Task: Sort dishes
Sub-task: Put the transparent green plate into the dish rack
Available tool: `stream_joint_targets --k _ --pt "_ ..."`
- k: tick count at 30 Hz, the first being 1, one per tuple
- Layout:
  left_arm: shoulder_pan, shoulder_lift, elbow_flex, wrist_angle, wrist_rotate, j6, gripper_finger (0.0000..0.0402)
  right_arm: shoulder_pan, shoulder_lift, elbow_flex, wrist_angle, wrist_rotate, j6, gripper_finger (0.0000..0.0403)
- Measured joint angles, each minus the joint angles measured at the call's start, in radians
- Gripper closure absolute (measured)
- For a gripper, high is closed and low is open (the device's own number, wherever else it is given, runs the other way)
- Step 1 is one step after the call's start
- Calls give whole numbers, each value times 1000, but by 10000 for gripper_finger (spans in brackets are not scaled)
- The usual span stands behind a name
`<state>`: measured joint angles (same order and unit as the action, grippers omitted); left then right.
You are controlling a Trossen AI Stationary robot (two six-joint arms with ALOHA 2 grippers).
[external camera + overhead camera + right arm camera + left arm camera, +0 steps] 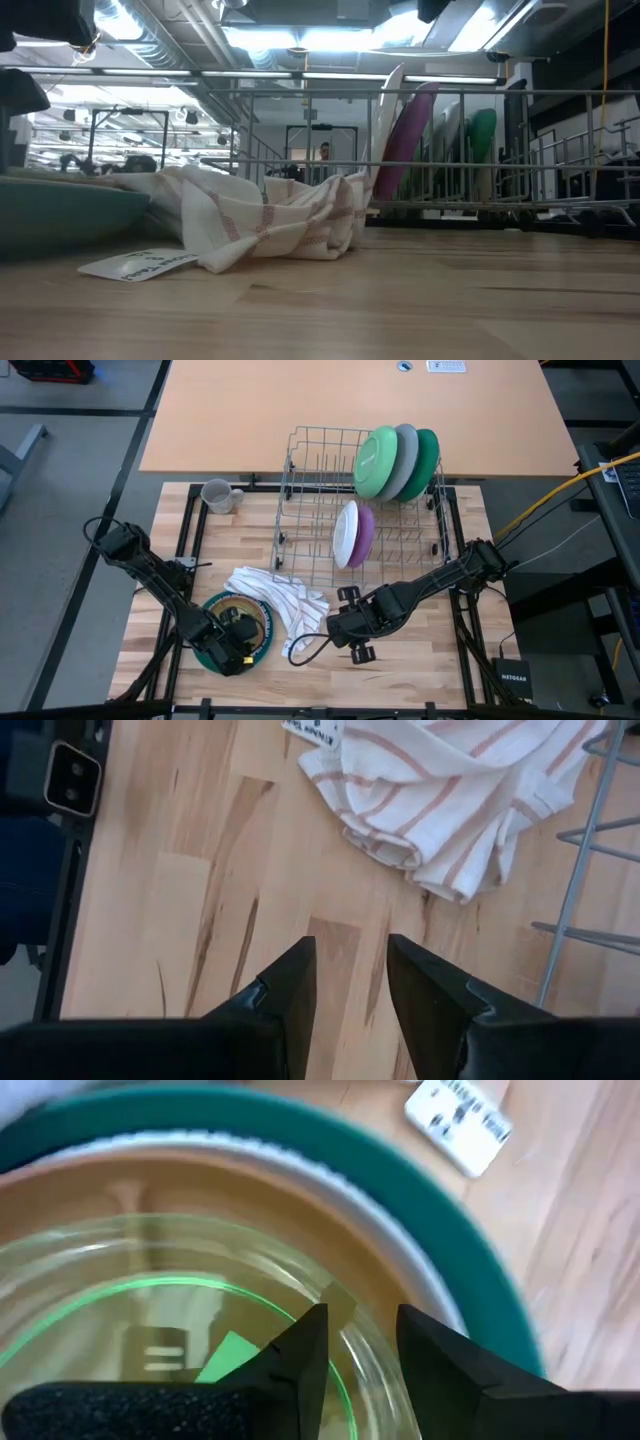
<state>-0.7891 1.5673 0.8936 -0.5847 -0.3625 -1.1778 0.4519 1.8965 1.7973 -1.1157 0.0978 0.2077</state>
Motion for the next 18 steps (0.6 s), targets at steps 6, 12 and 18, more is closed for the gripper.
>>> stream_joint_targets --k 6,12,18 --pt "0 0 0 -82 43 -21 291 0 0 0 14 0 0 274" --pt "0 0 0 -113 51 -30 291 0 0 0 16 0 0 274" --pt "0 0 11 -123 63 -12 291 0 0 0 16 0 0 274"
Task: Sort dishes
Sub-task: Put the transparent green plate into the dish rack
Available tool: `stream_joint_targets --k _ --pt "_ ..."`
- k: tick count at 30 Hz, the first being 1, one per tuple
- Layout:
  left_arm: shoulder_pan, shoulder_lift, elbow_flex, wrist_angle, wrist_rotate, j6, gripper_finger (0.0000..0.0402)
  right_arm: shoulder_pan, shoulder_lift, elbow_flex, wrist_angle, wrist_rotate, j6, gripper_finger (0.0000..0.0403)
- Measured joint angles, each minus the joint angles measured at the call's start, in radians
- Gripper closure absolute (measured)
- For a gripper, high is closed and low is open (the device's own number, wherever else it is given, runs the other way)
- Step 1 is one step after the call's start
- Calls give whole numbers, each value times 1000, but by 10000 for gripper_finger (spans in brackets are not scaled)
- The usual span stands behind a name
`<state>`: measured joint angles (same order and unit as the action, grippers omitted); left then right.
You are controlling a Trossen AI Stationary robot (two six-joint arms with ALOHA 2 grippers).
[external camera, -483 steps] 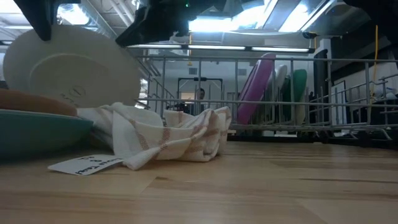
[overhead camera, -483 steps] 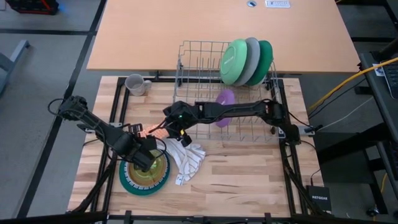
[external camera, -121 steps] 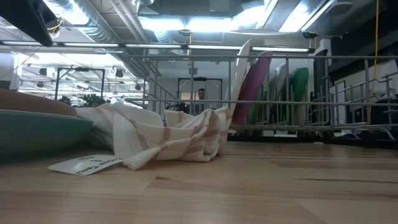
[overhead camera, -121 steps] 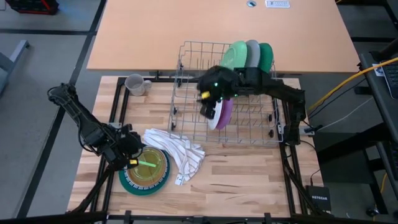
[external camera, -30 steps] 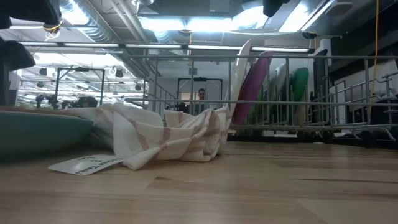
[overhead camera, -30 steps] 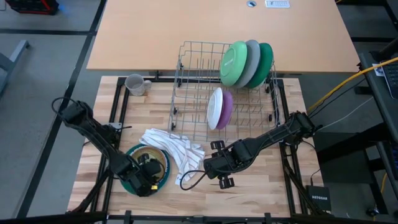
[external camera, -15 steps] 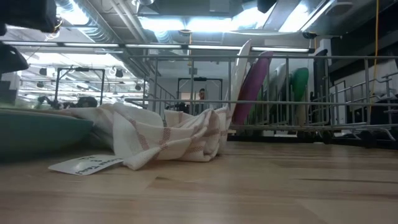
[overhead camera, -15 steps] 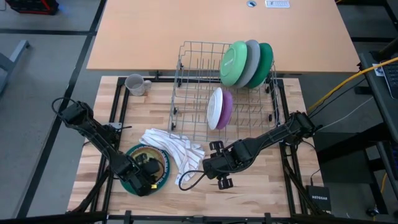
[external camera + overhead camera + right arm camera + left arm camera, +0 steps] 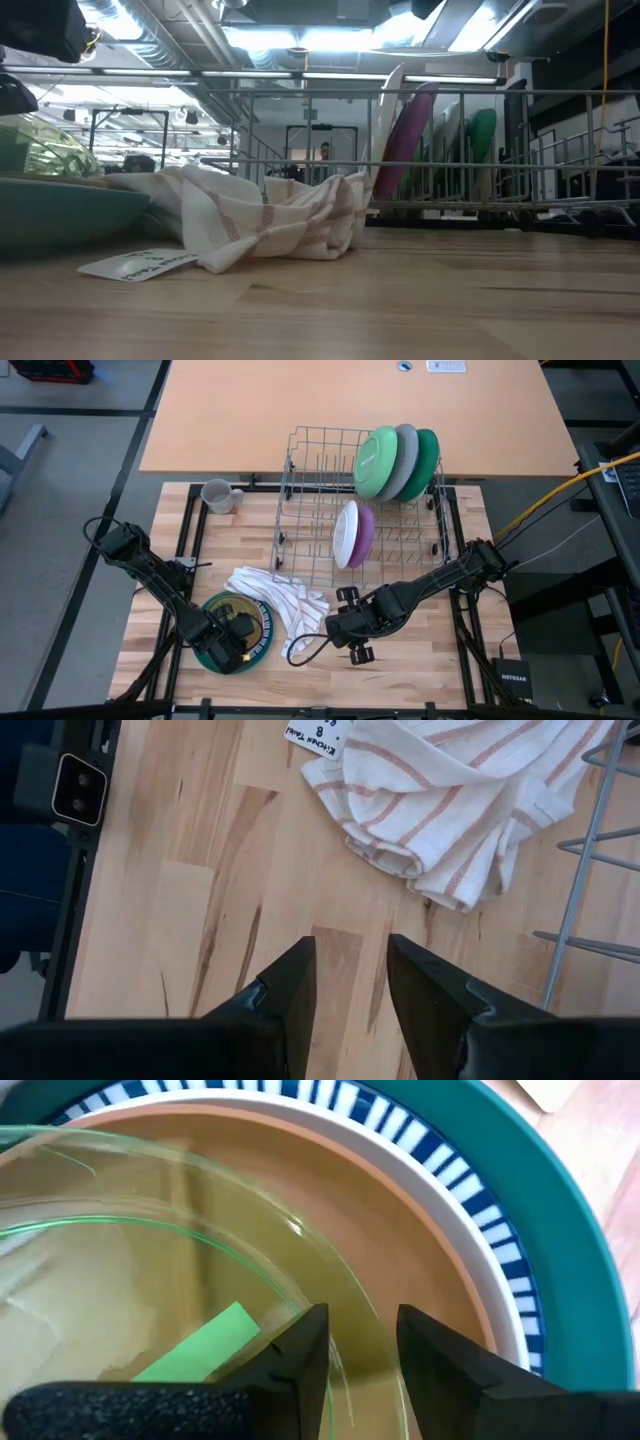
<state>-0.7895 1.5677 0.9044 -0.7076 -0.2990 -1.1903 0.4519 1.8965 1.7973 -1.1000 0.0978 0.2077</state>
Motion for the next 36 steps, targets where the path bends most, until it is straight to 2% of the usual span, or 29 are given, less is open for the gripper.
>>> stream_joint_targets --k 11,15,24,36 --pt "0 0 114 -228 0 47 291 0 0 0 0 0 0 274" --pt "-13 0 143 -253 1 54 291 0 0 0 0 0 0 274" --pt "-133 0 147 -254 81 95 291 0 0 0 0 0 6 274" --pt "-246 0 147 -342 83 99 291 0 0 0 0 0 9 274"
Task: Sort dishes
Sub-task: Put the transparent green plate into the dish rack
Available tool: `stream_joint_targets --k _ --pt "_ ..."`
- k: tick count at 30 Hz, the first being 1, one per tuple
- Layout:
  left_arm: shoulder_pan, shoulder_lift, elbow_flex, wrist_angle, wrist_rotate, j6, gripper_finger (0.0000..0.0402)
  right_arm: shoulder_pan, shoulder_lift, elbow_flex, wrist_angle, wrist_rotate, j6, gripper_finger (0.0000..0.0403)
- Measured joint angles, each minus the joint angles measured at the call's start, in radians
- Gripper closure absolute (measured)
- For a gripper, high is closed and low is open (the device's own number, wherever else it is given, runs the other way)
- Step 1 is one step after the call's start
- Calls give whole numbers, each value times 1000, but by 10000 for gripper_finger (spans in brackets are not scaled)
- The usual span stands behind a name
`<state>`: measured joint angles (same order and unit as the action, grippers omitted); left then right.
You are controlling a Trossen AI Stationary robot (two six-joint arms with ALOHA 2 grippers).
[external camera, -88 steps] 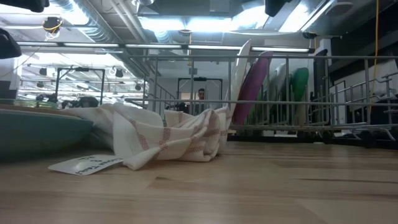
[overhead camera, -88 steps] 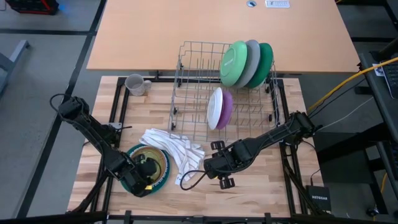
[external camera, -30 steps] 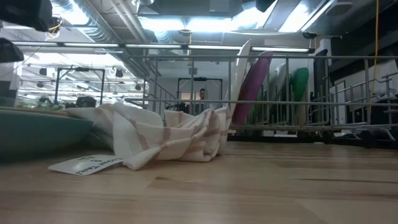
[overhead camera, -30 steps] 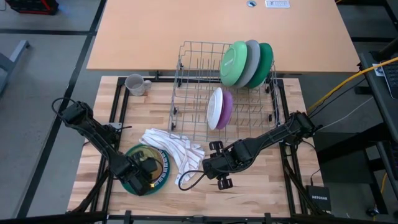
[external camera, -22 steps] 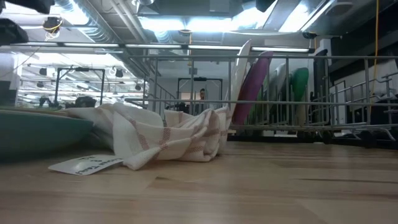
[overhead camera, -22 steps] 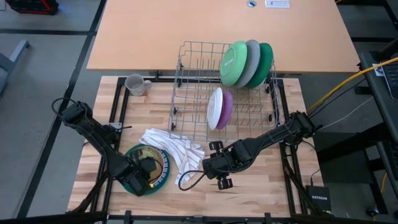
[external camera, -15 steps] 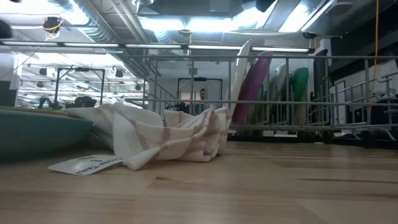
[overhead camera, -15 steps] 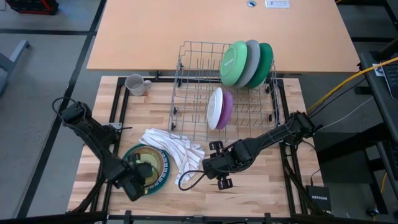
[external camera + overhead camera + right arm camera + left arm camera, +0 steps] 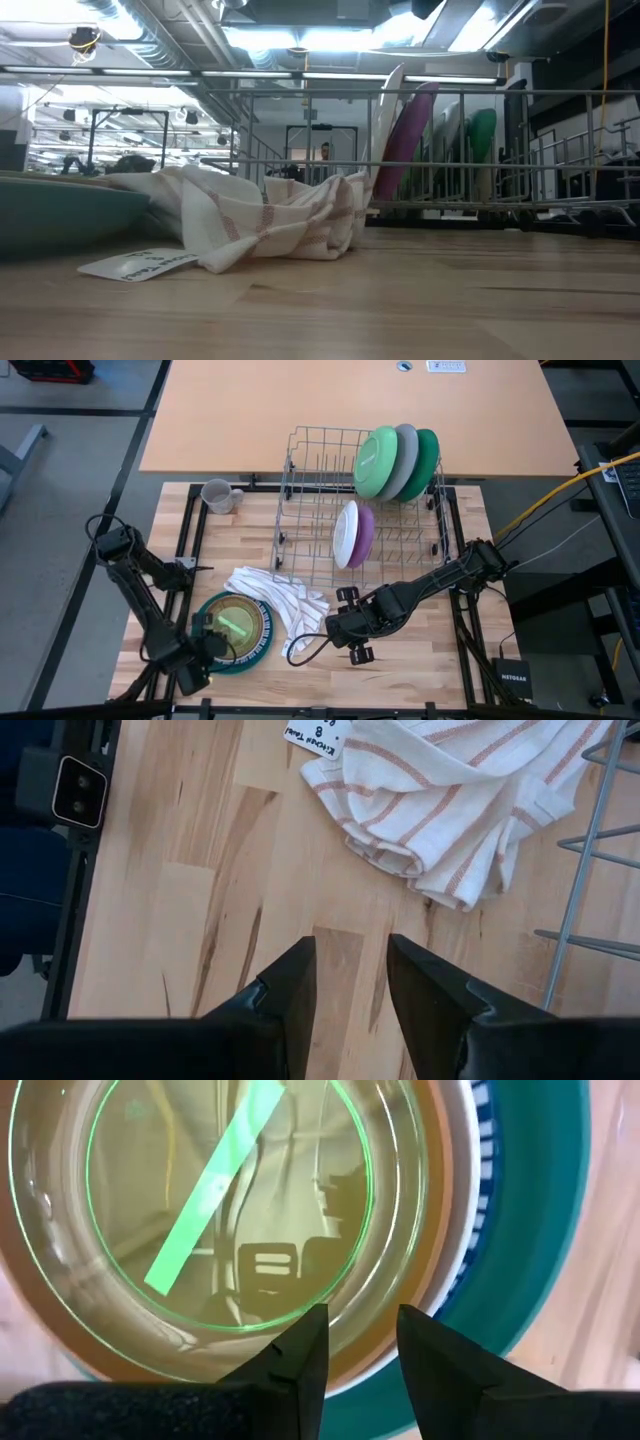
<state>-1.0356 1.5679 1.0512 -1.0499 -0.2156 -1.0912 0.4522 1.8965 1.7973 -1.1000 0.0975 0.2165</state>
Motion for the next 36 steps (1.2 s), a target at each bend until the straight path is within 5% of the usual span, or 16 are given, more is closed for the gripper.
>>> stream_joint_targets --k 36 --pt "-10 103 0 -15 -6 153 291 0 0 0 0 0 0 274"
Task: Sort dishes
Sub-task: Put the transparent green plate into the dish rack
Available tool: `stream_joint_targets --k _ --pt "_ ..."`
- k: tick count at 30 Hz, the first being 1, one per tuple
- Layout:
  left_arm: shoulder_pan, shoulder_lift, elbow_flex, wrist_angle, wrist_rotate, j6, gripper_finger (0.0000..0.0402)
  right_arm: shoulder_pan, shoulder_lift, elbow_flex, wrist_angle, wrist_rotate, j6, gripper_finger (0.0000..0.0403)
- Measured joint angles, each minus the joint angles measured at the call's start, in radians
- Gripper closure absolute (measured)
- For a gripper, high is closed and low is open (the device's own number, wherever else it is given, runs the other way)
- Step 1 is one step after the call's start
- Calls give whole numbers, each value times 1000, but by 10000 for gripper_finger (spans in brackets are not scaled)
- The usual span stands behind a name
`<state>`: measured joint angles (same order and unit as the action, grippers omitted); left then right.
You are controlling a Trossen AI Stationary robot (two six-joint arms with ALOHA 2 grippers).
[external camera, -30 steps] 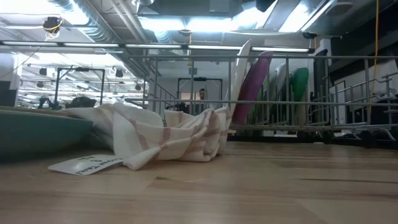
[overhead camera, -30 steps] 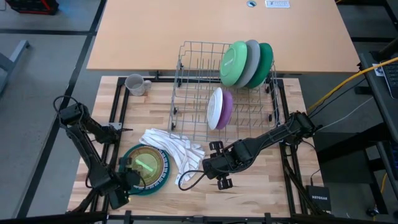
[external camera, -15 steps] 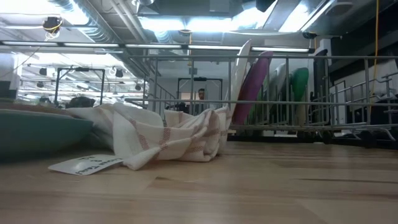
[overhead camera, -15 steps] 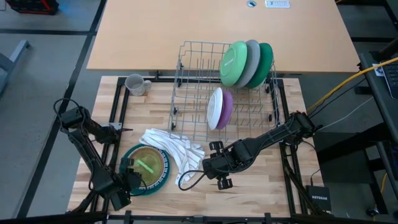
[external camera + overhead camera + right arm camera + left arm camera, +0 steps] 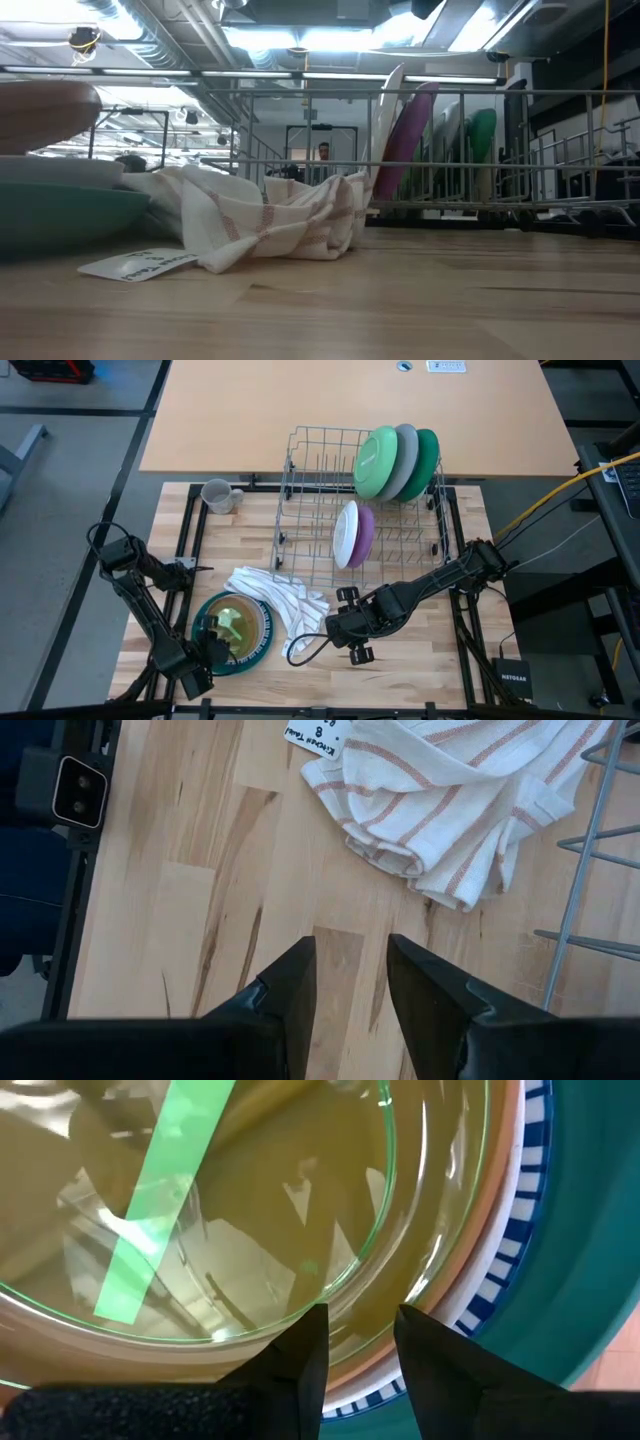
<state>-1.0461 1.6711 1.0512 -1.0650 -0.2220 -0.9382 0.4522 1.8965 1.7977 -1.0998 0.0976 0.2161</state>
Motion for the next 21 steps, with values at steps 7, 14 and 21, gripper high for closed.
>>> stream_joint_targets --k 7,14,21 --pt "9 0 0 3 -15 -16 291 0 0 0 0 0 0 274" --pt "39 1 -1 3 -32 -43 291 0 0 0 1 0 0 274" --pt "65 1 -1 0 -89 8 291 0 0 0 1 0 0 274"
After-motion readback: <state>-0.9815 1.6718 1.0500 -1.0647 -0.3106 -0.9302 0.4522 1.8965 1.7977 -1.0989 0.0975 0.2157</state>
